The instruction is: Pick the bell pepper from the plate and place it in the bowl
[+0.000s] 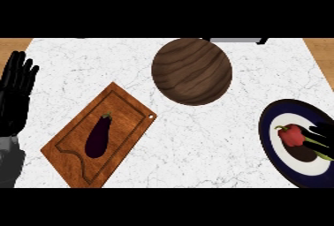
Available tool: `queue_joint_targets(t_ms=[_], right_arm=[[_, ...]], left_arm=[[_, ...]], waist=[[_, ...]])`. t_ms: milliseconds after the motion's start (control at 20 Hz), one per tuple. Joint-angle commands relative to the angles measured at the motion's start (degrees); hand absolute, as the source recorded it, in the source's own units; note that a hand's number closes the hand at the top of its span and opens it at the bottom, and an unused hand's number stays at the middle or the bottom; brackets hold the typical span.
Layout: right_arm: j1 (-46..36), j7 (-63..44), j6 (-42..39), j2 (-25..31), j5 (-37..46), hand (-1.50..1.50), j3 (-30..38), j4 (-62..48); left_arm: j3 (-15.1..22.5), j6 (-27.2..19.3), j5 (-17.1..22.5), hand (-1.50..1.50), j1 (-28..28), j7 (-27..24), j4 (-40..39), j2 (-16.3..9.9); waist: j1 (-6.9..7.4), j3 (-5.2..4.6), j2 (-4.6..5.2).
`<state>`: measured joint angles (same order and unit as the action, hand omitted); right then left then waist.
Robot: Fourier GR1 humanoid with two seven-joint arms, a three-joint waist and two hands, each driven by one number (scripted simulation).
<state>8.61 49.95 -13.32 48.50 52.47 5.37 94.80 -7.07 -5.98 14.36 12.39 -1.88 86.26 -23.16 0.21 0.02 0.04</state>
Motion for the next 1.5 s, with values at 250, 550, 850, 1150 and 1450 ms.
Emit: queue_joint_targets(t_ms=[250, 550, 850, 1150, 1450], right_arm=[[-10.5, 3.6, -0.1, -4.5, 5.1, -1.50, -1.0, -11.1], [-11.5, 8.4, 3.5, -6.3, 7.2, -1.50, -2.7, -17.0], [-17.1, 8.0, 4.9, -8.3, 11.8, -1.50, -3.9, -23.2], [-16.8, 6.5, 9.9, -12.8, 16.1, -1.50, -5.0, -26.2], [-17.3, 4.6, 7.9, -14.2, 18.3, -1.50, -4.3, -26.0]], left_arm=[[-2.5, 2.0, -1.7, 0.00, 1.1, -1.2, -2.0, 1.3], [-2.3, 1.1, -2.3, 0.00, -1.5, 2.9, 4.2, 2.2], [-2.8, 1.8, -4.0, 0.00, 0.8, 0.5, -0.1, 3.6], [-3.4, 3.2, -4.9, 0.00, -0.4, -0.1, 0.5, 4.2], [-5.6, 4.8, -4.2, 0.00, 2.0, 1.7, -0.4, 3.2]], waist=[[-0.09, -0.02, 0.01], [0.08, 0.00, -0.07], [0.03, -0.01, 0.00], [0.04, 0.00, -0.01], [-0.20, -0.02, -0.06]])
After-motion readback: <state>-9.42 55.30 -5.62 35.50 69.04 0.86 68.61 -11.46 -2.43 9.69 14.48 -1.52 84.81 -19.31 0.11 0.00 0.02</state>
